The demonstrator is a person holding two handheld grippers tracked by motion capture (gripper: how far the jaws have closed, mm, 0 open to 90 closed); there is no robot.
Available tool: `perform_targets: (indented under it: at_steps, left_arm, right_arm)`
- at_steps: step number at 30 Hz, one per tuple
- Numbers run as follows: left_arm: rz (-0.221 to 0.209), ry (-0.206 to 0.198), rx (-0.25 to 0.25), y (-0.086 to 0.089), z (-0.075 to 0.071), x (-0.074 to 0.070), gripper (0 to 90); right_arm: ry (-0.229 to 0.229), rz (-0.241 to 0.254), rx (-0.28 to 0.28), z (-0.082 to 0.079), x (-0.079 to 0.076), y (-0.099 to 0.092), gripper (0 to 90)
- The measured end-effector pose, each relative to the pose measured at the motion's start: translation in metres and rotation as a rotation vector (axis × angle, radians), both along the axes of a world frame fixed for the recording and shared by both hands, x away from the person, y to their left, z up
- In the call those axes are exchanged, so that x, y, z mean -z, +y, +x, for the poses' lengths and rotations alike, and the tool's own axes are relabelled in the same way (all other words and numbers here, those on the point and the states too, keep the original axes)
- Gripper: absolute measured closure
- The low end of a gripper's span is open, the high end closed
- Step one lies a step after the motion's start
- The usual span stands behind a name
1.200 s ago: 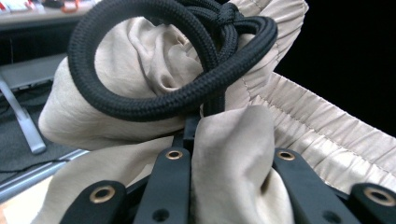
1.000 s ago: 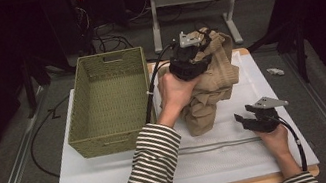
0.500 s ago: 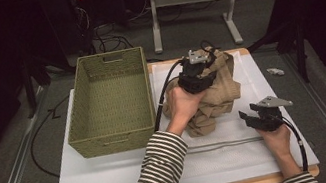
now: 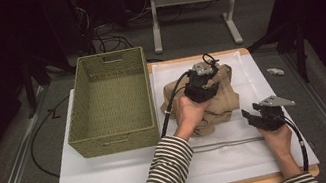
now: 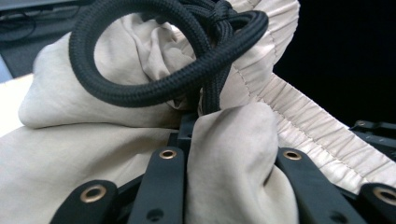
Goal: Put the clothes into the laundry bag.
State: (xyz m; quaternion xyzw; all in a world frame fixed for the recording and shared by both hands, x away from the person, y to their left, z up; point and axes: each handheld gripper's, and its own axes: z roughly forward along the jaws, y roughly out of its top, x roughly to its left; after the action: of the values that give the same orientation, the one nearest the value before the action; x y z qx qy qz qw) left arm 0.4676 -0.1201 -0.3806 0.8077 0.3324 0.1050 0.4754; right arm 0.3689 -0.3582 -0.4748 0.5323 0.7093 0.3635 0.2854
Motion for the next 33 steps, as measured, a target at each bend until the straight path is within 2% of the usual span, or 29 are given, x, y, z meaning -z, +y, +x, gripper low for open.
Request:
perform_targets:
  at_steps: [3, 8, 12, 14, 17, 20, 21, 23, 28, 30, 33]
  left_arm:
    - [0.042, 0.005, -0.005, -0.003, 0.003, 0.012, 71.5]
    - [0.059, 0.055, -0.004, -0.007, 0.009, 0.034, 66.4]
    - [0.09, 0.044, -0.007, -0.011, 0.007, 0.038, 58.1]
    - [0.083, 0.04, -0.013, -0.01, 0.005, 0.033, 51.4]
    - [0.09, 0.022, -0.01, -0.005, 0.003, 0.024, 46.7]
    - [0.076, 0.024, 0.02, 0.002, 0.0, 0.015, 43.6]
    - [0.083, 0.032, 0.021, 0.005, -0.002, 0.012, 41.9]
    - [0.097, 0.012, 0.014, 0.008, -0.006, 0.007, 37.8]
    - [0.063, -0.034, 0.019, 0.023, -0.018, -0.012, 38.0]
    - [0.06, -0.039, 0.016, 0.025, -0.02, -0.015, 38.3]
    - [0.066, -0.069, 0.01, 0.036, -0.029, -0.021, 38.6]
  right_arm:
    - [0.004, 0.005, 0.0, 0.0, 0.0, 0.0, 46.1]
    - [0.007, 0.004, -0.001, 0.001, 0.0, 0.0, 45.5]
    - [0.004, 0.0, -0.005, 0.001, 0.001, 0.0, 45.1]
    - [0.006, 0.003, -0.002, 0.001, 0.0, 0.0, 44.9]
    - [0.006, 0.008, -0.002, 0.001, 0.001, 0.0, 44.7]
    - [0.006, 0.007, -0.005, 0.001, 0.001, 0.0, 44.5]
    - [0.006, 0.007, -0.005, 0.001, 0.001, 0.0, 44.4]
    - [0.005, 0.007, -0.004, 0.001, 0.001, 0.0, 44.2]
    - [0.008, 0.008, -0.003, 0.001, 0.001, 0.0, 43.7]
    - [0.008, 0.009, -0.004, 0.001, 0.001, 0.0, 43.5]
    - [0.009, 0.006, -0.005, 0.001, 0.001, 0.0, 43.5]
